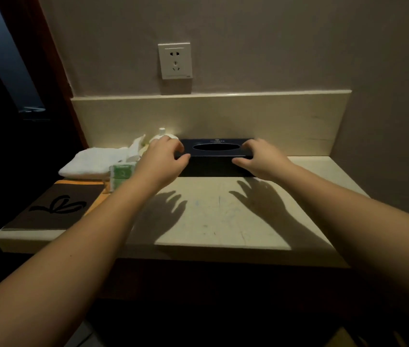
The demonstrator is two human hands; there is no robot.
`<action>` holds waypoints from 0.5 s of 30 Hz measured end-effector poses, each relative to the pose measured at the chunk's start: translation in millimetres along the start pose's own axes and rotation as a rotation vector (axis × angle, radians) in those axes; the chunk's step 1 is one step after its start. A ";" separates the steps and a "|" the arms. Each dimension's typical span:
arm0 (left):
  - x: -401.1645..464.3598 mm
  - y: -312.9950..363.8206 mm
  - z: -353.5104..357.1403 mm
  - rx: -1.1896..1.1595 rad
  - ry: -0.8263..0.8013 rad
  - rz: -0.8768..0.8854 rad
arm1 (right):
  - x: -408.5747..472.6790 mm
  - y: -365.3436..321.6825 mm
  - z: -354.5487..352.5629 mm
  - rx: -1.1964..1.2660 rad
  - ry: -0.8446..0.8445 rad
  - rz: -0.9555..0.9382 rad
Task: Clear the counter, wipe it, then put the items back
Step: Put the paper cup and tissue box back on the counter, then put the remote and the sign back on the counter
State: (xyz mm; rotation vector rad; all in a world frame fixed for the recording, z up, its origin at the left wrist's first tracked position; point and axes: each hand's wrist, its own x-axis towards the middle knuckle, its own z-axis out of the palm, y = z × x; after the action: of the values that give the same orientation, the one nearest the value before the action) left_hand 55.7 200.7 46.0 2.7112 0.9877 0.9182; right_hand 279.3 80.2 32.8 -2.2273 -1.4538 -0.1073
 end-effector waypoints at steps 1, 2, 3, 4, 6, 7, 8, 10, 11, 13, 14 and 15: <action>-3.1 14.8 2.1 -0.029 -0.006 0.025 | -13.5 4.1 -10.5 0.038 0.000 0.003; -7.2 30.6 4.7 -0.055 -0.012 0.045 | -29.1 8.8 -21.0 0.060 -0.001 -0.001; -12.4 47.5 8.0 -0.081 -0.017 0.062 | -46.5 14.3 -31.3 0.072 -0.005 -0.009; -18.4 65.2 12.0 -0.106 -0.022 0.076 | -65.9 20.8 -41.0 0.082 -0.007 -0.015; -34.2 102.6 21.4 -0.155 -0.038 0.103 | -109.3 36.2 -58.2 0.098 -0.010 -0.018; -43.7 122.4 26.6 -0.182 -0.054 0.114 | -133.1 45.5 -66.1 0.094 -0.008 -0.019; -53.6 142.4 32.2 -0.211 -0.076 0.122 | -157.5 56.0 -73.8 0.084 -0.003 -0.018; -75.2 182.1 44.1 -0.263 -0.127 0.130 | -207.6 79.5 -88.0 0.067 0.006 0.003; -87.4 201.7 50.8 -0.280 -0.154 0.135 | -233.0 91.7 -94.4 0.063 0.008 0.026; -114.9 239.1 66.0 -0.315 -0.201 0.162 | -285.0 117.0 -105.4 0.060 0.007 0.085; -129.6 256.4 73.8 -0.336 -0.216 0.181 | -310.2 129.6 -109.3 0.051 0.006 0.112; -145.2 273.4 81.7 -0.358 -0.227 0.204 | -335.1 142.3 -112.1 0.042 0.005 0.140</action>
State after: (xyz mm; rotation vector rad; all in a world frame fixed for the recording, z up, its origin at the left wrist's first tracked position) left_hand 165.0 -94.7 -11.8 2.5614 0.4603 0.7123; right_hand 280.4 -296.7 -22.9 -2.2850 -1.2818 -0.0359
